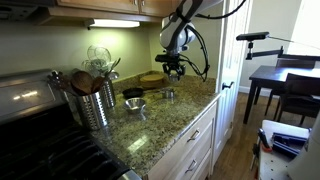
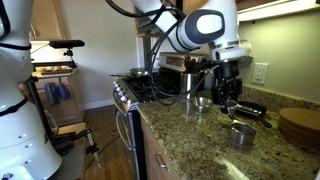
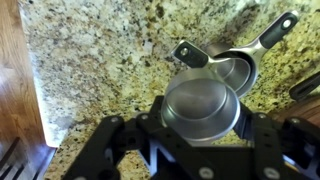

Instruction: Stack the metal measuring cups into each other

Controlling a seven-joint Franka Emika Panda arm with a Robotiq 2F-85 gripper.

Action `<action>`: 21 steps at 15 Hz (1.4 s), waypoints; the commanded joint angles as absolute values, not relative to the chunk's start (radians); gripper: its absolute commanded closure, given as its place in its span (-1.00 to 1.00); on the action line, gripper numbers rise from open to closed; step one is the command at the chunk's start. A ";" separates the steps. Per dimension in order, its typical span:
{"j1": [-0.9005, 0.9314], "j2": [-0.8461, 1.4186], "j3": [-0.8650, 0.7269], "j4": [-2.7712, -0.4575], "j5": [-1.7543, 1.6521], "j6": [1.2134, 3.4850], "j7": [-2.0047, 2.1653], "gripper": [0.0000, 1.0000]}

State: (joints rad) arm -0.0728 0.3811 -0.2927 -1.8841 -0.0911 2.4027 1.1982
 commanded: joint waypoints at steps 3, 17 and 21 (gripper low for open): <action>-0.088 0.465 -0.276 -1.790 -0.090 2.450 1.140 0.25; -0.102 0.641 -0.287 -1.641 -0.077 2.466 1.078 0.25; -0.113 0.686 -0.282 -1.597 -0.066 2.464 1.058 0.25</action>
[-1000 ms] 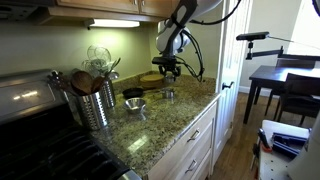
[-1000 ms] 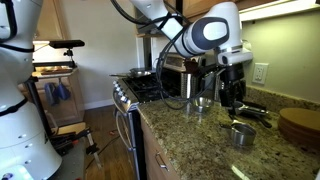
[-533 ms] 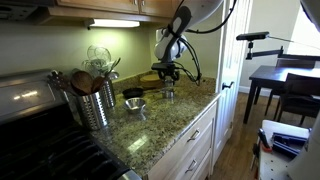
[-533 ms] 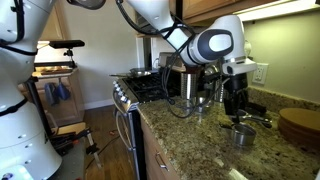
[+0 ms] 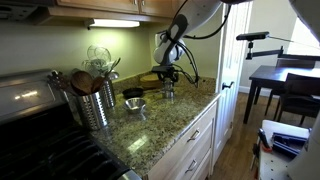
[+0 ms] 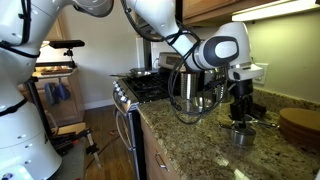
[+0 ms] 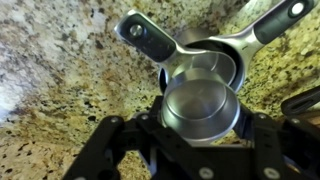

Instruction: Stack the metal measuring cups into each other

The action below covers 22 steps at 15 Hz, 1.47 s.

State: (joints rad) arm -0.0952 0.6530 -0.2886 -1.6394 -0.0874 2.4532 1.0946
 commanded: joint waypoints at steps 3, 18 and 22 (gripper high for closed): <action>-0.120 0.719 -0.277 -1.562 -0.055 2.460 1.044 0.25; -0.117 0.730 -0.248 -1.554 -0.009 2.394 0.906 0.25; -0.101 0.705 -0.244 -1.585 -0.013 2.358 0.868 0.25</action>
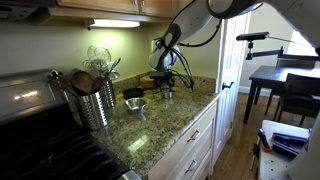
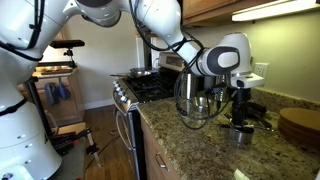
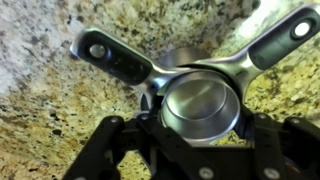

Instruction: Stack the metal measuring cups into each other

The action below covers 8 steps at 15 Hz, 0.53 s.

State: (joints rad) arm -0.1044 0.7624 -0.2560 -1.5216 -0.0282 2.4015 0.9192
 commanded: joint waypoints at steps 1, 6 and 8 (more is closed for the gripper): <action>-0.100 0.700 -0.242 -1.591 -0.013 2.349 0.857 0.25; -0.084 0.663 -0.228 -1.642 -0.021 2.292 0.794 0.25; -0.066 0.646 -0.227 -1.679 -0.025 2.299 0.790 0.25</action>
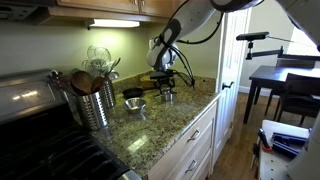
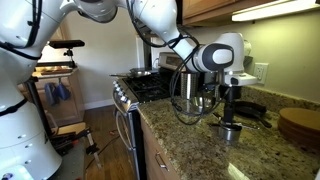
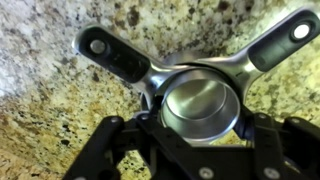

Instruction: Stack the metal measuring cups into each other

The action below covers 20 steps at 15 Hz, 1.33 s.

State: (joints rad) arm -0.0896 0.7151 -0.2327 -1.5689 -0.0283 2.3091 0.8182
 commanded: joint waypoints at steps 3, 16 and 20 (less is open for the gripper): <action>-0.045 0.622 -0.216 -1.741 -0.019 2.321 0.786 0.25; 0.003 0.455 -0.177 -2.029 -0.027 2.369 0.773 -0.75; 0.007 0.429 -0.177 -2.082 -0.031 2.376 0.779 -0.87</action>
